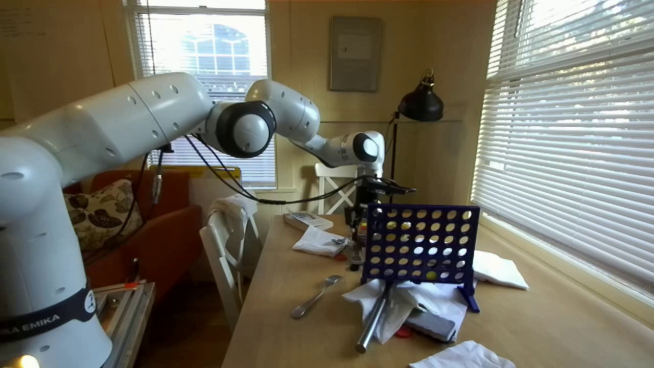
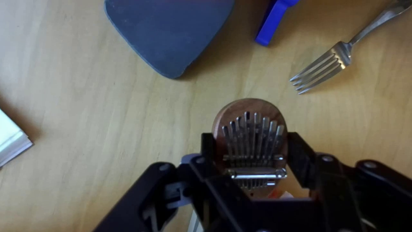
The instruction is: Move the tin to the left
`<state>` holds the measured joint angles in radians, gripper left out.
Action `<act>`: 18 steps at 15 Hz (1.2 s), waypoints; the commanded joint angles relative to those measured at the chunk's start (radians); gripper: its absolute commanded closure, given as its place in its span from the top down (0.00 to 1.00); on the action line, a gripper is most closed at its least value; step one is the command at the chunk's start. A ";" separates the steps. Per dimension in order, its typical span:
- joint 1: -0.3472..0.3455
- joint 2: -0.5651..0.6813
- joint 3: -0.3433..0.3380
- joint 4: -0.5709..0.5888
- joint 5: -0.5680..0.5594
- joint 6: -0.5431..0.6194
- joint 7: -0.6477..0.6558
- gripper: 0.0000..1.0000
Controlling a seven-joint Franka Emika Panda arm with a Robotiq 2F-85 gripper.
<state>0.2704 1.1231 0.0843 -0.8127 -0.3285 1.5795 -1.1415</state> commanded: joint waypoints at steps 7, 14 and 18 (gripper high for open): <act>0.075 0.093 -0.035 0.214 -0.004 -0.171 -0.040 0.33; 0.101 0.154 -0.098 0.296 -0.022 -0.262 0.051 0.33; 0.113 0.210 -0.138 0.350 -0.051 -0.245 0.086 0.33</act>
<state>0.3630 1.2623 -0.0245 -0.5680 -0.3460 1.3539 -1.0832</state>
